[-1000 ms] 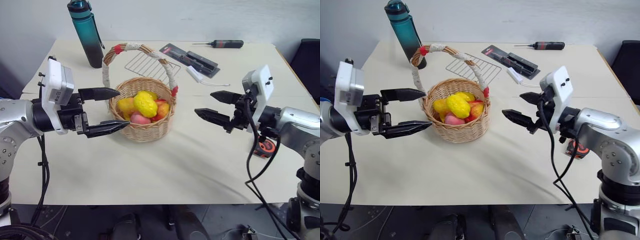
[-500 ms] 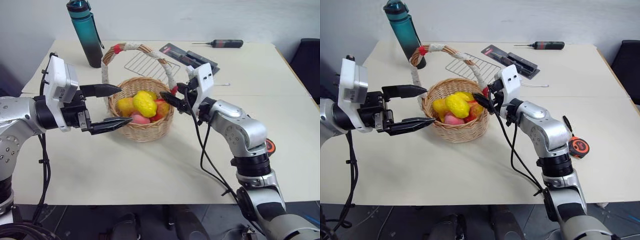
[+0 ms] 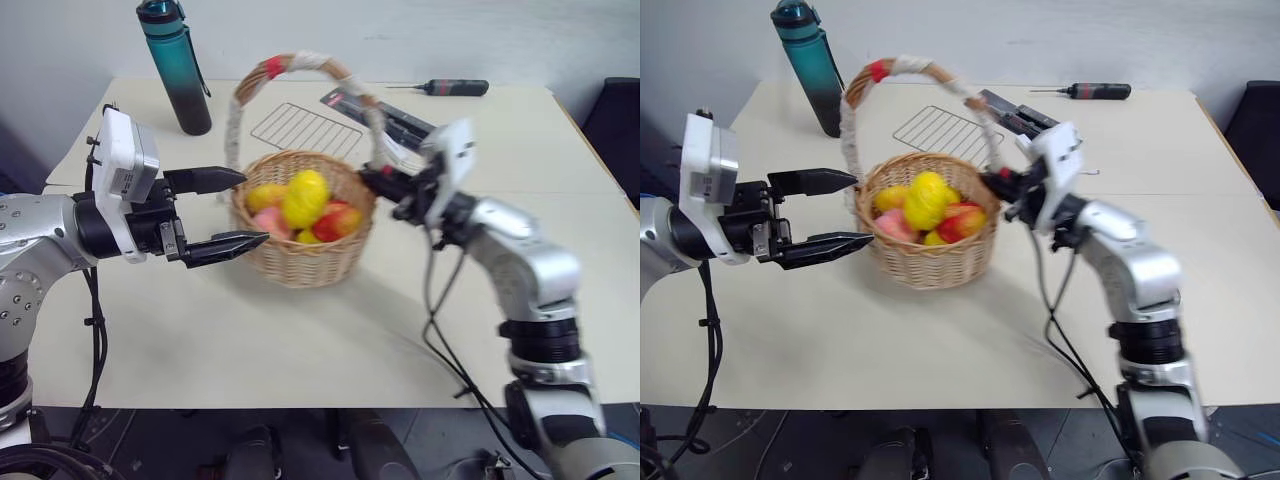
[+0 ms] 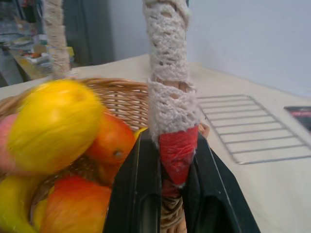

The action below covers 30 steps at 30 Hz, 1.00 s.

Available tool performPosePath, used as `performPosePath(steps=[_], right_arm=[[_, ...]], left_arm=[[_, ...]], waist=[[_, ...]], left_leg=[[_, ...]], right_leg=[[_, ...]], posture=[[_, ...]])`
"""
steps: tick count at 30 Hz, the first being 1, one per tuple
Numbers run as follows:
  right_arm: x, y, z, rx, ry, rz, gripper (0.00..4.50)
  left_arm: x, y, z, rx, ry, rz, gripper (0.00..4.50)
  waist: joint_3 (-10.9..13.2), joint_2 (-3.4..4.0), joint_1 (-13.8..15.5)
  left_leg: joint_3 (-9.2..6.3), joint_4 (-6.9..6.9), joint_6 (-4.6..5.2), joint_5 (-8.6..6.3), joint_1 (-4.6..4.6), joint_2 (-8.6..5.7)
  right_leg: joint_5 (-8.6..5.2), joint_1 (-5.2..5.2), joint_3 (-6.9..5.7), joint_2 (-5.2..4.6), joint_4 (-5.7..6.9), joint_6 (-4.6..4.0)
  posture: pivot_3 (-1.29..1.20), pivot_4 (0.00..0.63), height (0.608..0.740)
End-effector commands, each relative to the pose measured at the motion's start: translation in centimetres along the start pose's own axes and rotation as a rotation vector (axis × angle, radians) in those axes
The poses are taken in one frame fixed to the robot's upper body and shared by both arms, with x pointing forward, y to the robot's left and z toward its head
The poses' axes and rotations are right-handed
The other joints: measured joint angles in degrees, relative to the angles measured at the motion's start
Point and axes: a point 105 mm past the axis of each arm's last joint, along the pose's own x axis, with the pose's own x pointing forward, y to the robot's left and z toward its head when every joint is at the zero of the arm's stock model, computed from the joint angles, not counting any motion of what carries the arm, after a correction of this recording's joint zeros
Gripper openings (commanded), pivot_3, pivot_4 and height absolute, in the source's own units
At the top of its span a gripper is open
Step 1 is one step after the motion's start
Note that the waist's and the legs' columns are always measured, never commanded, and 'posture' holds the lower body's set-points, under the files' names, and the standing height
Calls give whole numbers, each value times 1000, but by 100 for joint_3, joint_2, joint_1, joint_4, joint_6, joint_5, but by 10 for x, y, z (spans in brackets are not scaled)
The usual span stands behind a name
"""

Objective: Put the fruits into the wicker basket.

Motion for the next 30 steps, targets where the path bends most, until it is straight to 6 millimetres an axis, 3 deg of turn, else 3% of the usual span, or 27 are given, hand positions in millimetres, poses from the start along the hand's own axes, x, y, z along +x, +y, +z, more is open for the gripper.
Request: performPosePath(steps=[1, 5, 8, 12, 16, 20, 24, 27, 29, 30], right_arm=[[-48, -35, 37, -144, -36, -97, 193], [-91, -69, 38, -171, 46, -227, 193], [-111, -82, 24, -194, 107, -300, 193], [-126, -92, 5, -160, 126, -366, 193], [-132, -95, -28, -149, 164, -432, 193], [-141, -91, -44, -108, 193, -436, 1533], [-158, -88, -31, -111, 202, -423, 2843], [-182, -85, -21, -115, 285, -408, 3912], [-204, -81, -18, -99, 377, -386, 4472], [-211, -78, -16, -86, 402, -376, 4472]], left_arm=[[0, -1, 9, 35, -29, -9, 4500], [3, 0, 9, 29, -46, -22, 4500], [6, 0, 8, 29, -55, -33, 4500], [9, 1, 7, 24, -64, -47, 4500], [11, 1, 7, 18, -71, -67, 4500], [13, 2, 6, 11, -75, -77, 4500], [13, -1, 3, -12, -77, -107, 4500], [11, -1, 1, -26, -78, -125, 4500], [9, 1, -1, -34, -79, -131, 4500], [9, 1, -2, -35, -78, -134, 4500]], waist=[[0, 0, 50], [0, 0, 41], [0, 0, -3], [1, 3, -51], [1, 4, -66], [1, 4, -63], [0, 5, -59], [2, 14, 9], [2, 14, 47], [2, 12, 54]], left_leg=[[-1, 0, 1, -1, 0, -1], [0, -1, 3, -1, 8, -2], [11, -3, 7, -3, 23, -2], [11, -4, -9, 8, 33, 1], [8, -4, -15, 13, 37, 2], [6, -4, -15, 13, 39, 1], [6, -4, -16, 13, 40, 2], [6, -5, -14, 13, 40, -2], [5, -4, -14, 12, 40, -2], [3, -5, -13, 12, 43, -1]], right_leg=[[0, 1, 0, 0, -1, 0], [0, 8, 3, 3, -2, 0], [0, 13, 14, 7, 2, 0], [0, 18, 19, 12, 9, 0], [0, 22, 19, 15, 12, 1], [1, 27, 18, 14, 11, 1], [1, 27, 18, 14, 12, 1], [1, 27, 18, 12, 12, 2], [1, 29, 17, 12, 9, 3], [1, 34, 15, 13, 5, 3]], posture=[[0, 150, 740], [0, 150, 740], [0, 150, 740], [0, 150, 740], [0, 150, 740], [0, 150, 740], [0, 150, 740], [0, 150, 740], [0, 150, 740], [0, 150, 740]])
